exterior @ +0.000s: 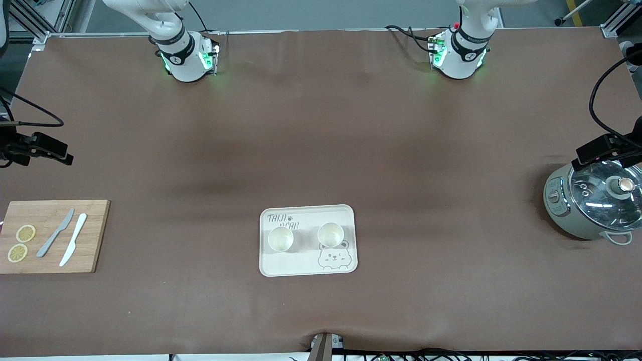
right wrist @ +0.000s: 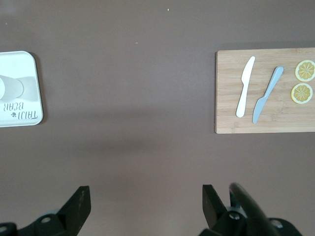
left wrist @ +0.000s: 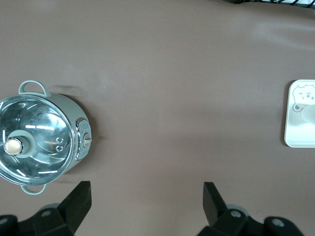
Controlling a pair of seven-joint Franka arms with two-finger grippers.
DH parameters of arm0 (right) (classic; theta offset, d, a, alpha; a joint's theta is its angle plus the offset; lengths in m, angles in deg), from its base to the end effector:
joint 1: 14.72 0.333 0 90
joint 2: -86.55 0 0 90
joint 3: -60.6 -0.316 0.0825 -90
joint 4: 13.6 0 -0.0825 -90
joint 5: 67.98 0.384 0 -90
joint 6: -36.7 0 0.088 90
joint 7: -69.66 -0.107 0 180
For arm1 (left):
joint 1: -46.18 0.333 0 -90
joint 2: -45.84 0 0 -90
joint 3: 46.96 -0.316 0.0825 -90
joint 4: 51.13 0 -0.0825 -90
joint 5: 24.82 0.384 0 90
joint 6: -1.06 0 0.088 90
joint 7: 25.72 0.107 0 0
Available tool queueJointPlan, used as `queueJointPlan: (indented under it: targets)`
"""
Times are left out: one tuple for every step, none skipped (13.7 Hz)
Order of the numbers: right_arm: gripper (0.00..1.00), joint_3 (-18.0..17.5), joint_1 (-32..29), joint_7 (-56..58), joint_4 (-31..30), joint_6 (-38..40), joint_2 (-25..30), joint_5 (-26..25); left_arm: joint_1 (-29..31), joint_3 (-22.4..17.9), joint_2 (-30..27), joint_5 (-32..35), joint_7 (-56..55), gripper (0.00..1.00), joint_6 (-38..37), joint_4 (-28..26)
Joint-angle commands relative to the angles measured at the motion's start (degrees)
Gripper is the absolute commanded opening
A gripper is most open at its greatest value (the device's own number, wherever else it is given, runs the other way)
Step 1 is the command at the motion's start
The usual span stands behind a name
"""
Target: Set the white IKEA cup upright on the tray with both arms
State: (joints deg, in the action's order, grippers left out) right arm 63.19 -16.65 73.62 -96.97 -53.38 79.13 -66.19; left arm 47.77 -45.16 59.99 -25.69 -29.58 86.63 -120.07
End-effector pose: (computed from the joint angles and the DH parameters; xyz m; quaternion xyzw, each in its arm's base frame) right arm 0.5929 -0.0417 0.6049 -0.9999 0.0048 0.0052 0.0131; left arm 0.6210 -0.0010 0.6443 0.9992 0.0316 0.0213 0.0121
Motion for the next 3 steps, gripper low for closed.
queueJointPlan:
  targets:
    - [1.00, -1.1, -1.0, 0.6, -2.2, -1.0, 2.1, -0.9, 0.7, 0.7, -1.1, 0.5, 0.1, 1.00, 0.0, -0.6]
    - [1.00, -1.1, -1.0, 0.6, -2.2, -1.1, 2.0, -1.0, 0.7, 0.7, -1.0, 0.5, 0.1, 1.00, 0.0, -0.6]
    - [1.00, -1.1, -1.0, 0.6, -2.2, -1.2, 2.0, -1.0, 0.7, 0.7, -1.0, 0.4, 0.0, 1.00, 0.0, -0.6]
